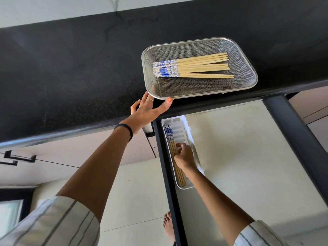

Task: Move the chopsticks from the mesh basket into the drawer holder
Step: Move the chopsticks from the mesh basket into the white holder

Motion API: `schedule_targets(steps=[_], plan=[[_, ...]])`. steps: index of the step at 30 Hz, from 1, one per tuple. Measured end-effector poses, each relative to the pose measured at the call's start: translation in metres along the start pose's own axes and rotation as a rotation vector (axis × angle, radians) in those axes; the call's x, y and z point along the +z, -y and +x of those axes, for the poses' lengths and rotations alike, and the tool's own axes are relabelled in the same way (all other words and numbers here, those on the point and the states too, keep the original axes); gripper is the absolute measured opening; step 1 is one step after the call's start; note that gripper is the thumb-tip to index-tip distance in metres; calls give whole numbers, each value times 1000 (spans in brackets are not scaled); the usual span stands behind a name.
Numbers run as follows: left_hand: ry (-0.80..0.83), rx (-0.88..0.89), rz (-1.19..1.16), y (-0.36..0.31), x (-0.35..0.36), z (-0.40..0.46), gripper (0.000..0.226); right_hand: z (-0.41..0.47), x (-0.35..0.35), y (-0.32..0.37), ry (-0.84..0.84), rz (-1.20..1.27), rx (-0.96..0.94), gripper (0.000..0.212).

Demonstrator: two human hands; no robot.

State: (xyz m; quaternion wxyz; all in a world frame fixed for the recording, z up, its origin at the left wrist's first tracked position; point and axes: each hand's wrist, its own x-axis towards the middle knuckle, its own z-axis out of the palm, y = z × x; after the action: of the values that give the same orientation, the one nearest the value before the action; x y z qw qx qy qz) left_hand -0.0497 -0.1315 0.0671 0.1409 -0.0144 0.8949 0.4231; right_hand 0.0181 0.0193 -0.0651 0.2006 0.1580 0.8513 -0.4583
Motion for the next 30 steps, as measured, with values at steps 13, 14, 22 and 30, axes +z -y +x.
schedule_targets(steps=[13, 14, 22, 30], plan=[[-20, 13, -1, 0, 1, -1, 86, -10, -17, -13, 75, -159, -17, 46], [-19, 12, -2, 0, 1, -1, 85, -12, -19, -15, 101, -176, -21, 45], [3, 1, -3, -1, 0, -3, 82, -32, -46, 12, 164, -192, -115, 43], [-16, -5, -2, -3, 1, -4, 81, -82, -164, 117, 87, 237, -683, 17]])
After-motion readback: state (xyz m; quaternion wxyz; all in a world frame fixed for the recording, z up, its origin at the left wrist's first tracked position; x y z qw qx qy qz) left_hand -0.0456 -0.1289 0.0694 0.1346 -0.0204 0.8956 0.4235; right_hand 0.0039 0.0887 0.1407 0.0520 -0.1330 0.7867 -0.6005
